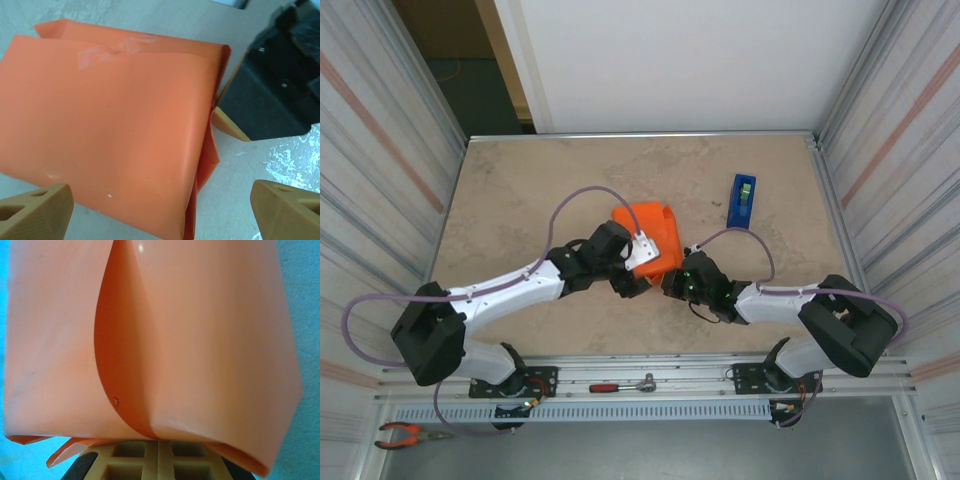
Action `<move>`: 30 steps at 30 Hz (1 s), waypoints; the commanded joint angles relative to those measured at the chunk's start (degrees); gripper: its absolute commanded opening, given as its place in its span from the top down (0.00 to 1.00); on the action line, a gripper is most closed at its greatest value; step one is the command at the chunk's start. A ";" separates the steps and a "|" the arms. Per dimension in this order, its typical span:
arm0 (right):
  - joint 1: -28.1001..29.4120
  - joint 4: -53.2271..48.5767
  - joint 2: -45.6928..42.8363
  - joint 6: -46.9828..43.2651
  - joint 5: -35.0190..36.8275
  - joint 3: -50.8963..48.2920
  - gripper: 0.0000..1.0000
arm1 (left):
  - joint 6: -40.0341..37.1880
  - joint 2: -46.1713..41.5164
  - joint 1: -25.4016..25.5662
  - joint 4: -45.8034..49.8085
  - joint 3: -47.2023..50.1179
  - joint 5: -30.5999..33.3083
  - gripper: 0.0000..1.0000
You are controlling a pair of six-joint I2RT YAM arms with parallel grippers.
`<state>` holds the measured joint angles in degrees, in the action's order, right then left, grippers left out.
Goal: Wrap the gift box in paper
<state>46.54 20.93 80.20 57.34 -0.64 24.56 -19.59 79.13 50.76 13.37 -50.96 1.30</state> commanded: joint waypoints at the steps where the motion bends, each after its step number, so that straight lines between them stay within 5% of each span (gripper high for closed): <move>1: -0.66 -1.32 -1.15 -2.40 -1.23 1.58 1.00 | -5.42 0.23 2.32 -5.21 2.43 3.96 0.08; 9: -1.71 -2.82 -1.57 -3.38 -2.52 2.34 1.00 | -7.83 4.13 5.55 -13.29 5.64 12.80 0.07; 20: -1.85 -2.16 -0.46 -3.55 -3.83 3.12 1.00 | -6.95 6.50 6.01 -15.64 6.75 14.16 0.07; 30: -1.96 -1.75 0.04 -3.29 -4.16 3.31 1.00 | -7.50 8.86 6.54 -17.32 7.02 16.66 0.20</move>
<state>44.97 18.87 79.83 54.83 -4.43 26.39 -26.76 87.61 57.04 -2.50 -44.23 16.27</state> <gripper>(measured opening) 0.058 0.807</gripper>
